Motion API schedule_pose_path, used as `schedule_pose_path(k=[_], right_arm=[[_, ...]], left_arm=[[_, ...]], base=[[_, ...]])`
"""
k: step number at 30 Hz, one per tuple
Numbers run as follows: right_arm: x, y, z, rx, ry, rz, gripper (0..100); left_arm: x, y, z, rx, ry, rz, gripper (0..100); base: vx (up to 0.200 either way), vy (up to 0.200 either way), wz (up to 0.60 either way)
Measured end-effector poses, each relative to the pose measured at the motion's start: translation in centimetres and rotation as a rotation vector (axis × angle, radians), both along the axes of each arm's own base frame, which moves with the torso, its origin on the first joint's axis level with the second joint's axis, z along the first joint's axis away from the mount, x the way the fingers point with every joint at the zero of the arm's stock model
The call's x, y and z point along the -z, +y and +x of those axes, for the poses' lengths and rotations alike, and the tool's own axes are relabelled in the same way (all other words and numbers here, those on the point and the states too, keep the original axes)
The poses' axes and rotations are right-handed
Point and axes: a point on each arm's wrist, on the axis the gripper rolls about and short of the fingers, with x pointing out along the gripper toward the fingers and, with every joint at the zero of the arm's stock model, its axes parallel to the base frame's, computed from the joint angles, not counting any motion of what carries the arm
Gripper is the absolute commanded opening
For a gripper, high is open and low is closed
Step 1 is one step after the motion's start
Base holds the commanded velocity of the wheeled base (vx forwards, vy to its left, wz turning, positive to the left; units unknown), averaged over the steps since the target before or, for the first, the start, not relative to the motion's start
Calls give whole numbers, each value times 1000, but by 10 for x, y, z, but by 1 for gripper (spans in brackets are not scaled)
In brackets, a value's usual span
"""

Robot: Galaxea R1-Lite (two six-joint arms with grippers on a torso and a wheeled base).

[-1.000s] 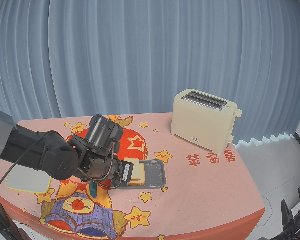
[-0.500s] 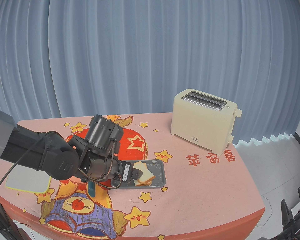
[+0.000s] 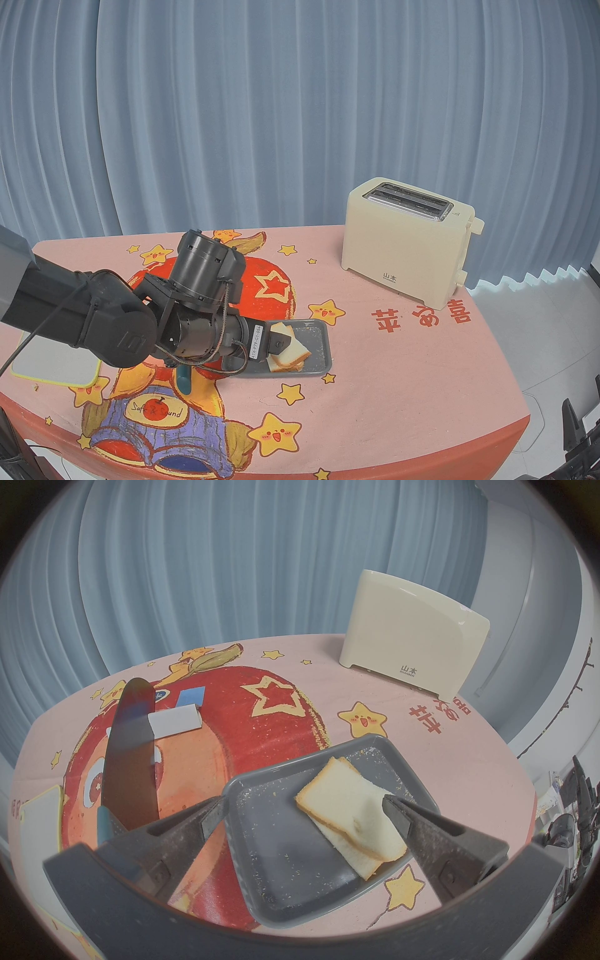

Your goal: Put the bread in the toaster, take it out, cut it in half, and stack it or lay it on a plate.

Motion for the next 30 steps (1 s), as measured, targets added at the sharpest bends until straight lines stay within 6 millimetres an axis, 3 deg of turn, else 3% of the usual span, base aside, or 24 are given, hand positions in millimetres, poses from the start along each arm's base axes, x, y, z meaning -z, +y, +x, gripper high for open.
schedule_pose_path(k=[14, 30], right_arm=[[0, 0, 0, 0, 0, 0, 100], [0, 0, 0, 0, 1, 0, 100]], left_arm=[[-3, 1, -4, 9, -6, -10, 100], [-26, 9, -15, 8, -65, -44, 100]], base=[[0, 0, 0], [0, 0, 0]])
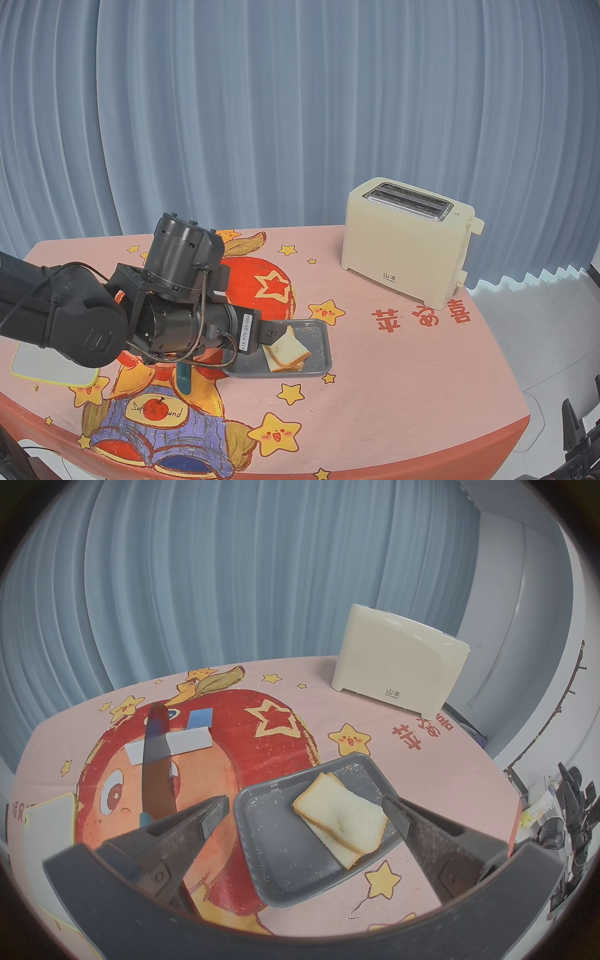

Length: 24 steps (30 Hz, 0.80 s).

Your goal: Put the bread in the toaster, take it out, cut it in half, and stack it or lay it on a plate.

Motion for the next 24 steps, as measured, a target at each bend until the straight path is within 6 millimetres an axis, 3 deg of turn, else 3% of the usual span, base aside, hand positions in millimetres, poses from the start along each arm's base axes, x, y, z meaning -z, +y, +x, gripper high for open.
schedule_pose_path(k=[9, 15, 24], right_arm=[[0, 0, 0, 0, 0, 0, 100], [0, 0, 0, 0, 0, 0, 100], [0, 0, 0, 0, 0, 0, 100]], left_arm=[[-8, 4, -3, -12, -29, -6, 100], [-25, 13, -9, -78, -102, 1, 100], [-67, 50, -37, -156, -237, -65, 100]], base=[[0, 0, 0], [0, 0, 0], [0, 0, 0]])
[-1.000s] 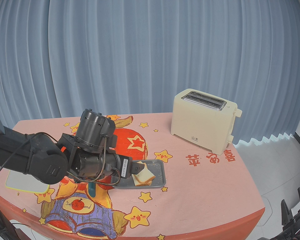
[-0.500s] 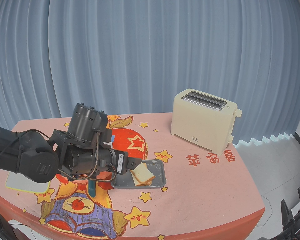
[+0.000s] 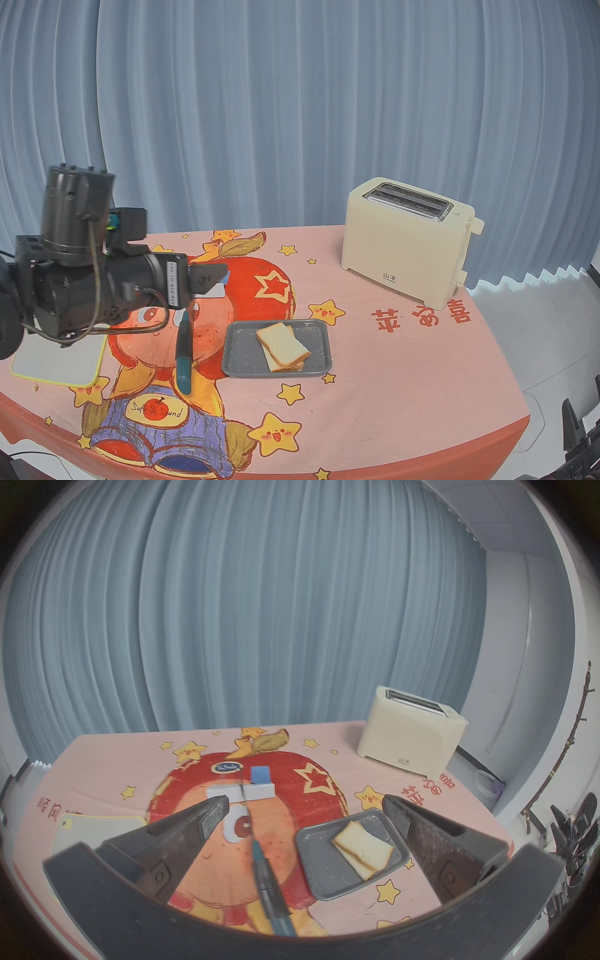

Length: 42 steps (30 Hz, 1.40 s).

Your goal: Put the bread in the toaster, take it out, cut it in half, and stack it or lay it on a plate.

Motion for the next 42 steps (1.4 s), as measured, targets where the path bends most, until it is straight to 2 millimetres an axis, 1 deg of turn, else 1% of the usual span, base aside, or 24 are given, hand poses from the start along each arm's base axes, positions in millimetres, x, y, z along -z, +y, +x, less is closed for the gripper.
schedule_pose_path(k=[3, 5, 10, 15, 17, 20, 25, 29, 37, 42], right_arm=[[0, 0, 0, 0, 0, 0, 100], [0, 0, 0, 0, 0, 0, 100], [0, 0, 0, 0, 0, 0, 100], [0, 0, 0, 0, 1, 0, 100], [0, 0, 0, 0, 1, 0, 100], [0, 0, 0, 0, 0, 0, 100], [0, 0, 0, 0, 0, 0, 100], [0, 0, 0, 0, 0, 0, 100], [0, 0, 0, 0, 0, 0, 100], [0, 0, 0, 0, 0, 0, 100]], left_arm=[[-8, 19, -13, -38, -39, -11, 100], [-12, 33, -26, -66, -65, -17, 100], [-8, 63, -67, -116, -111, -29, 100], [8, 93, -109, -214, -160, -29, 100], [18, 103, -125, -267, -176, -23, 100], [36, 114, -147, -322, -193, -14, 100], [67, 124, -178, -368, -224, -15, 100], [91, 128, -196, -389, -248, -17, 100], [131, 133, -223, -363, -298, 10, 100], [140, 132, -230, -274, -324, -22, 100]], base=[[0, 0, 0], [0, 0, 0], [0, 0, 0], [0, 0, 0], [0, 0, 0], [0, 0, 0], [0, 0, 0], [0, 0, 0], [0, 0, 0], [0, 0, 0]])
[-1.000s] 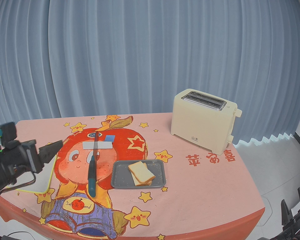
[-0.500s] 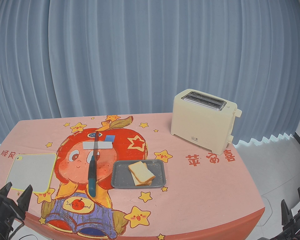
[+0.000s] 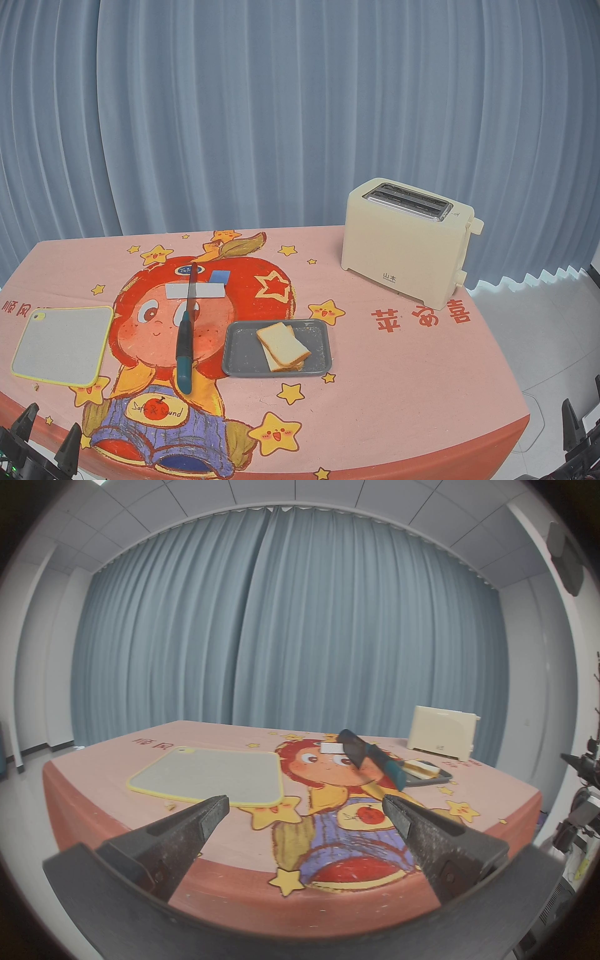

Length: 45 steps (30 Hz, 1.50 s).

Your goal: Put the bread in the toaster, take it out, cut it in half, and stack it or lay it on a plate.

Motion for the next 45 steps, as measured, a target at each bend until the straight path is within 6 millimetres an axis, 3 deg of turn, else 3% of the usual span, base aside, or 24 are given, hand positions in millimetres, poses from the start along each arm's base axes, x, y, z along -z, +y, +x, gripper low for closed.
schedule_pose_path(k=[15, 27, 45], right_arm=[[0, 0, 0, 0, 1, 0, 100], [0, 0, 0, 0, 0, 0, 100], [0, 0, 0, -2, 2, 3, 100]], left_arm=[[8, -3, -3, 167, -26, 80, 100], [8, -7, -5, -34, -43, 87, 100], [7, -6, -10, -7, -138, 95, 100]], base=[[0, 0, 0], [0, 0, 0], [0, 0, 0]])
